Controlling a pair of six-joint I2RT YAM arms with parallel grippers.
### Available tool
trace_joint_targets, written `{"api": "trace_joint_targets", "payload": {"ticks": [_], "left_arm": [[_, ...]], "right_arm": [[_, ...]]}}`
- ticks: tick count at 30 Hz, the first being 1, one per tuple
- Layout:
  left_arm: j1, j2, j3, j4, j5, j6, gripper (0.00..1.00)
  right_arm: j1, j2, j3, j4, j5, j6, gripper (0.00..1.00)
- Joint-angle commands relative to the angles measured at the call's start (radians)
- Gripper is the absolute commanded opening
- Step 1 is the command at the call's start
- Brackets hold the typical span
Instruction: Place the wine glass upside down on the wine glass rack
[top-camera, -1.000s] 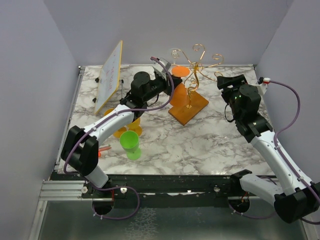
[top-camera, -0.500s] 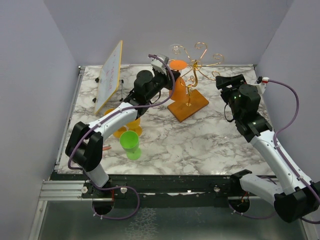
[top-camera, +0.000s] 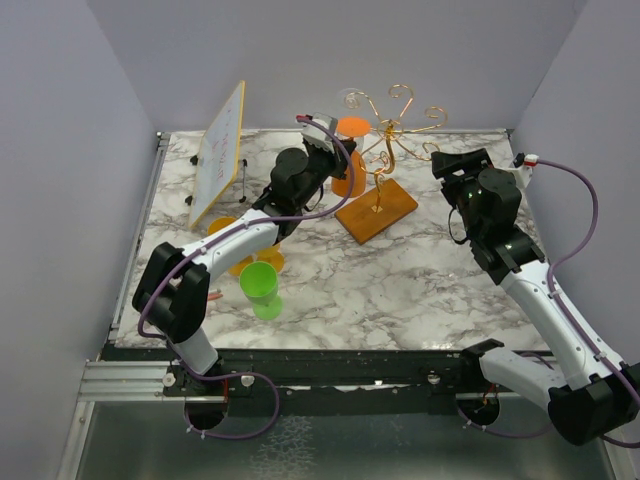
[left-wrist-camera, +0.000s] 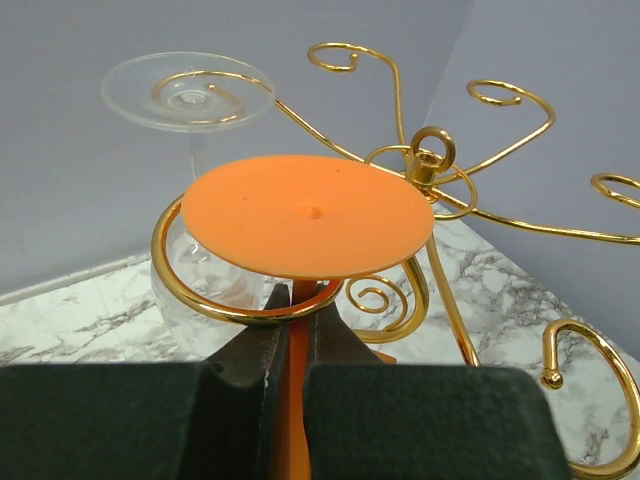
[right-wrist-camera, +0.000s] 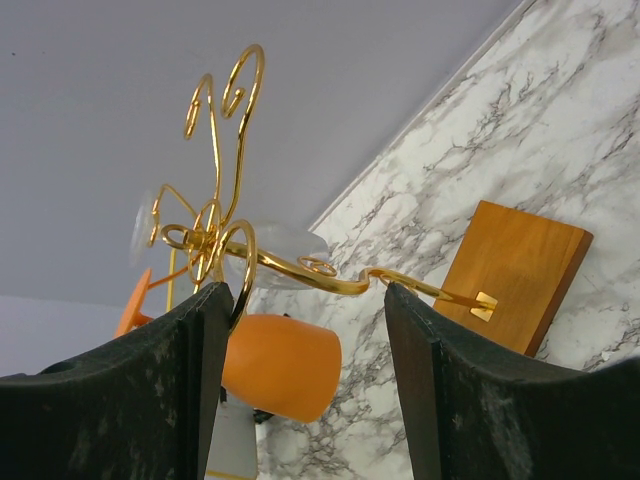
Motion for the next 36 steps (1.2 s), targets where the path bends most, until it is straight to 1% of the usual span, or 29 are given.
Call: {"api": "trace_joint_targets", "payload": {"ticks": [1, 9, 13, 19, 25, 32, 36], "left_arm": [[0.027, 0.008, 0.002, 0.058, -0.126, 0.033, 0.0], [0.026, 0.026, 0.021, 0.059, -0.186, 0.025, 0.0], [0.026, 0.032, 0.029, 0.06, -0.192, 0.021, 0.0], [0.028, 0.007, 0.008, 0.064, -0.255, 0.002, 0.0], [0.028, -0.01, 0.007, 0.069, -0.268, -0.004, 0.0], [0.038, -0.031, -0.02, 0.085, -0.238, 0.024, 0.0], [0.059, -0.053, -0.058, 0.123, -0.159, 0.028, 0.0]], "right_arm": [[-0.009, 0.014, -0.016, -0.134, 0.019, -0.025, 0.66], [-0.009, 0.013, -0.017, -0.137, 0.016, -0.026, 0.66], [-0.009, 0.01, -0.023, -0.138, 0.016, -0.023, 0.66], [-0.008, 0.008, -0.023, -0.14, 0.016, -0.022, 0.66], [-0.009, 0.009, -0.024, -0.141, 0.016, -0.023, 0.66], [-0.008, 0.006, -0.023, -0.142, 0.016, -0.02, 0.66], [-0.01, 0.007, -0.022, -0.14, 0.013, -0.023, 0.66]]}}
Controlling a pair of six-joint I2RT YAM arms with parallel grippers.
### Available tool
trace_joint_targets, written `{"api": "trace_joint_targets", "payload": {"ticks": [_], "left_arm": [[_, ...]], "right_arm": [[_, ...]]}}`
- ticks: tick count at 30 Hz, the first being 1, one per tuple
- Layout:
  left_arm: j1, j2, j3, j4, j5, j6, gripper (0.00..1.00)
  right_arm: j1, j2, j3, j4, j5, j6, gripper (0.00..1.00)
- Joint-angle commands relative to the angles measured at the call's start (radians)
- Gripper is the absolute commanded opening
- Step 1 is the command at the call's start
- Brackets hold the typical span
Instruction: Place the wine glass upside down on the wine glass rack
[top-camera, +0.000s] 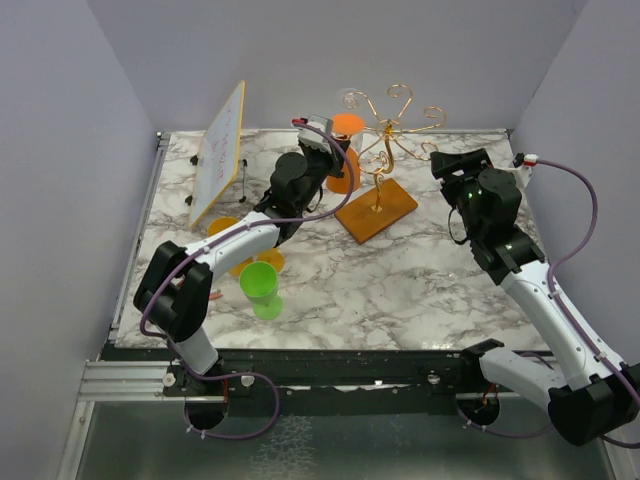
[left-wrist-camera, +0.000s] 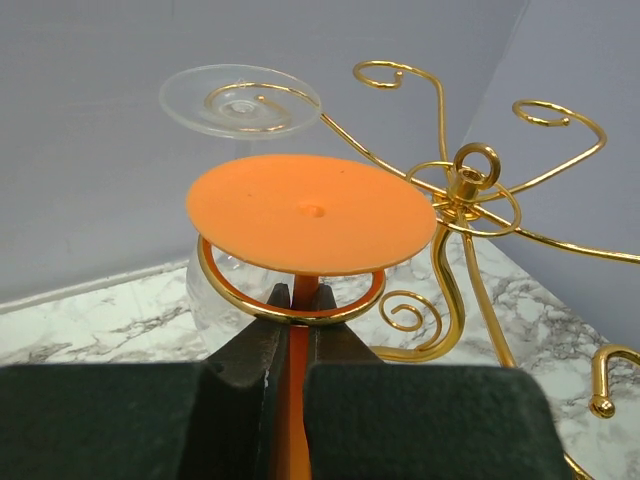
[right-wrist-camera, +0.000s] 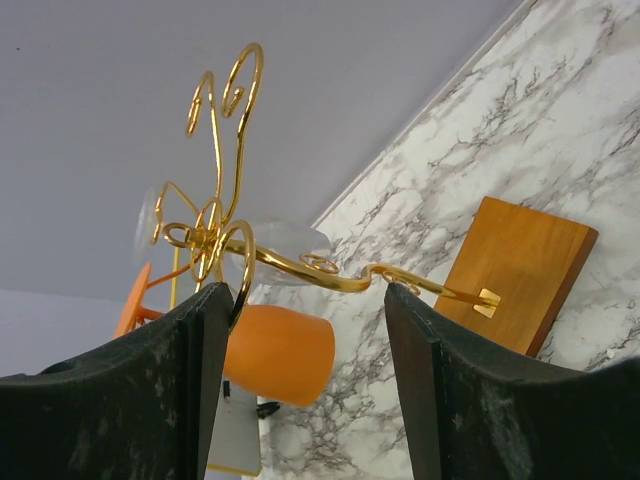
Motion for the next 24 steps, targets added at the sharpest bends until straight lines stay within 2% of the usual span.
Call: {"api": "trace_joint_targets", "payload": {"ticks": [1, 7, 14, 24], "left_arm": [[0.072, -0.071, -0.044, 0.072, -0.028, 0.006, 0.0], [0.127, -0.09, -0.053, 0.095, 0.221, -0.001, 0.0], [0.153, -0.111, -0.078, 0.113, 0.362, -0.012, 0.0], [0.154, -0.093, -0.085, 0.114, 0.667, 0.033, 0.0]], "right_arm": [[-0.01, 0.007, -0.021, -0.14, 0.019, -0.028, 0.66], [-0.01, 0.006, -0.025, -0.138, 0.019, -0.029, 0.66], [-0.01, 0.009, -0.027, -0.136, 0.013, -0.031, 0.66], [-0.01, 0.003, -0.028, -0.136, 0.011, -0.031, 0.66]]}}
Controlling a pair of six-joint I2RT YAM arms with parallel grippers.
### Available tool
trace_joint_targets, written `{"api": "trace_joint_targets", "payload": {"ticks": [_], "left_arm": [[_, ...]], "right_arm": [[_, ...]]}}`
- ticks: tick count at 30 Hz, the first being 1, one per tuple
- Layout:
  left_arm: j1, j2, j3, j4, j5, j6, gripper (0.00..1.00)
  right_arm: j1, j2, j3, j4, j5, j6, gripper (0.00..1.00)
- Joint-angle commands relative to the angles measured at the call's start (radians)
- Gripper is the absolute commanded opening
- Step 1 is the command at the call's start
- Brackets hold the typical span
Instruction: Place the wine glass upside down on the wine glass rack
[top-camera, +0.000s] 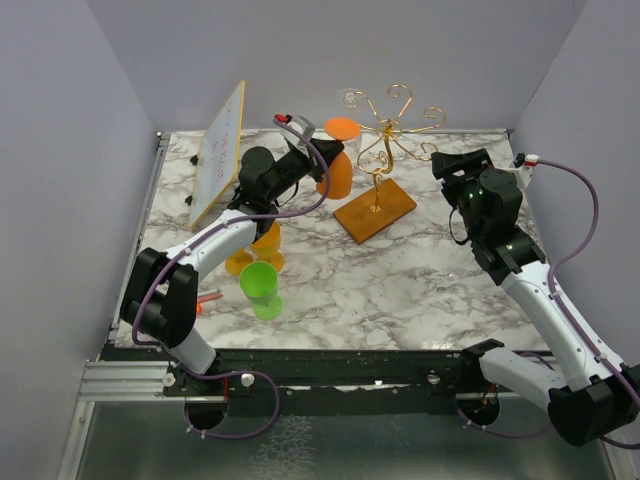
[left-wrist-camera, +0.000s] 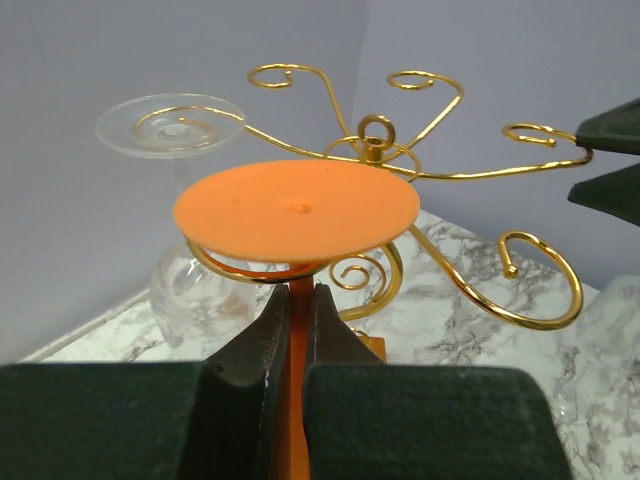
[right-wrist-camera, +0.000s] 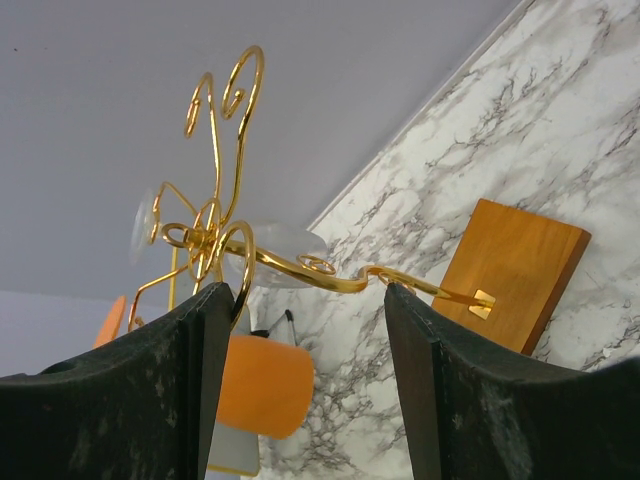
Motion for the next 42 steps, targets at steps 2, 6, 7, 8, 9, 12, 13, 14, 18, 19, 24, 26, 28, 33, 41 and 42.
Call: {"api": "trace_joint_targets", "payload": {"ticks": [2, 6, 7, 8, 9, 12, 13, 14, 18, 19, 24, 26, 28, 33, 41, 42], "left_arm": [[0.002, -0.01, -0.003, 0.041, 0.181, 0.02, 0.0], [0.002, 0.005, -0.015, 0.041, 0.148, 0.022, 0.03], [0.002, 0.007, -0.019, 0.04, 0.143, 0.022, 0.05], [0.002, 0.009, -0.024, 0.04, 0.137, 0.02, 0.08], [0.003, 0.011, -0.03, 0.039, 0.136, 0.017, 0.1], [0.002, 0.009, -0.045, 0.04, 0.138, 0.008, 0.18], [0.002, 0.006, -0.051, 0.039, 0.136, 0.005, 0.21], [0.003, 0.003, -0.055, 0.039, 0.138, 0.003, 0.23], [0.003, -0.027, -0.076, 0.038, 0.13, -0.007, 0.39], [0.003, -0.039, -0.082, 0.038, 0.124, -0.01, 0.44], [0.005, -0.115, -0.126, 0.023, 0.079, -0.025, 0.73], [0.005, -0.154, -0.148, -0.001, 0.037, -0.034, 0.79], [0.005, -0.193, -0.168, -0.039, -0.009, -0.047, 0.87], [0.005, -0.279, -0.159, -0.231, -0.115, -0.066, 0.99], [0.005, -0.334, 0.009, -0.784, -0.316, -0.081, 0.99], [0.006, -0.338, 0.03, -0.863, -0.327, -0.076, 0.99]], "right_arm": [[-0.006, 0.006, -0.028, -0.132, 0.018, -0.03, 0.66], [-0.005, 0.001, -0.028, -0.128, 0.016, -0.03, 0.66], [-0.006, -0.001, -0.027, -0.128, 0.015, -0.031, 0.66], [-0.006, -0.002, -0.027, -0.127, 0.015, -0.032, 0.66], [-0.006, -0.002, -0.027, -0.126, 0.014, -0.035, 0.66], [-0.006, -0.008, -0.023, -0.119, 0.007, -0.043, 0.67], [-0.006, -0.01, -0.022, -0.116, 0.004, -0.046, 0.67], [-0.006, -0.012, -0.019, -0.115, 0.001, -0.05, 0.67], [-0.006, -0.021, -0.003, -0.114, -0.014, -0.066, 0.69], [-0.006, -0.024, 0.003, -0.114, -0.018, -0.072, 0.7], [-0.006, -0.038, 0.054, -0.133, -0.022, -0.126, 0.78], [-0.006, -0.045, 0.073, -0.146, -0.02, -0.14, 0.8], [-0.006, -0.053, 0.088, -0.157, -0.022, -0.148, 0.83], [-0.006, -0.061, 0.123, -0.186, -0.035, -0.163, 0.85], [-0.006, -0.096, 0.157, -0.274, -0.056, -0.166, 0.86], [-0.006, -0.108, 0.164, -0.291, -0.06, -0.174, 0.85]]}}
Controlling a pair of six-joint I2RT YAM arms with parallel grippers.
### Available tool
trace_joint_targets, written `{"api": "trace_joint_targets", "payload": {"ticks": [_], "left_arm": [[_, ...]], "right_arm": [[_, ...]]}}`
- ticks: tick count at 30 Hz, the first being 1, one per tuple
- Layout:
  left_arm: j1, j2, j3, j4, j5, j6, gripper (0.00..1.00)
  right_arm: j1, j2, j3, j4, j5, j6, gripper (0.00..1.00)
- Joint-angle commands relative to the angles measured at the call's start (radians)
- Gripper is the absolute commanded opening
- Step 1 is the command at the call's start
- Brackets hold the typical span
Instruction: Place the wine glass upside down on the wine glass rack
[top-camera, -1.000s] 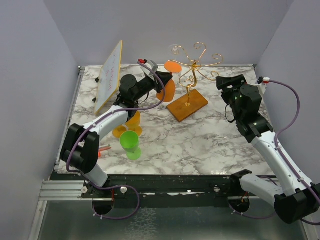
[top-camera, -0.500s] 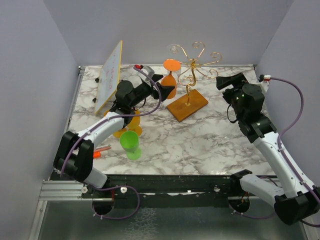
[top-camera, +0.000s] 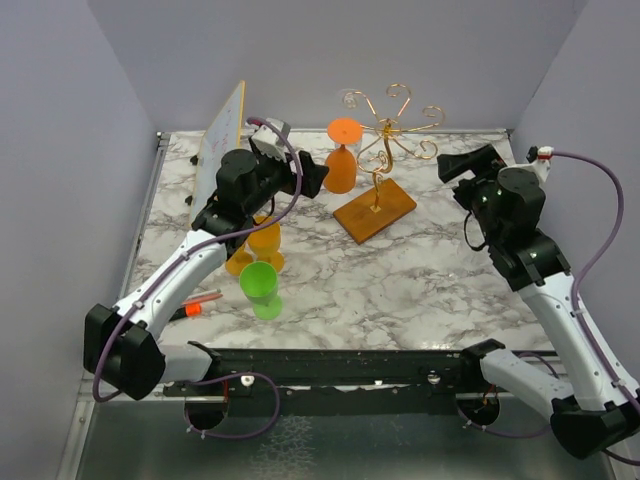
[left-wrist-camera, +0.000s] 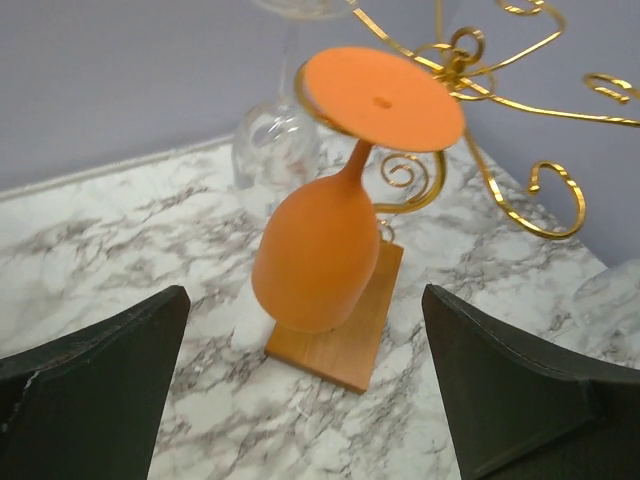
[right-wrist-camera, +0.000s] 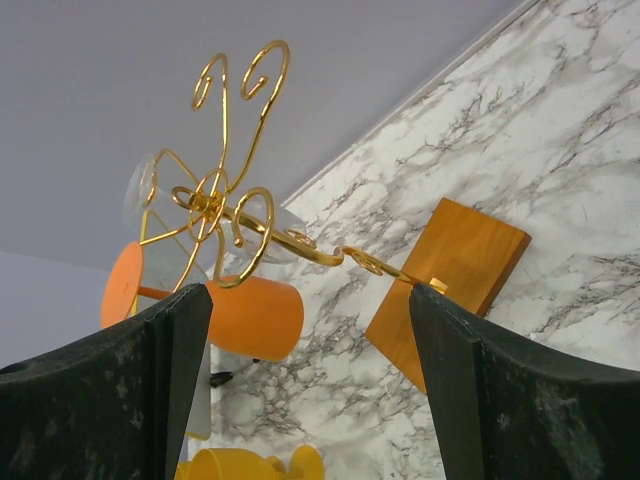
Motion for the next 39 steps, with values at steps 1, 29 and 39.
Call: {"api": "trace_joint_targets", "payload": {"ticks": [1, 29, 39], "left_arm": [[0.001, -0.037, 0.117, -0.466, -0.15, -0.007, 0.99], [-0.032, -0.488, -0.275, -0.442, -0.051, -0.179, 0.99], [-0.058, -0.469, -0.279, -0.409, -0.049, -0.172, 0.89]], "right_arm": [[-0.004, -0.056, 0.051, -0.119, -0.036, -0.04, 0.85], [-0.004, 0.054, 0.046, -0.644, 0.239, -0.045, 0.64], [-0.004, 0.047, -0.09, -0.546, 0.291, -0.042, 0.6]]}}
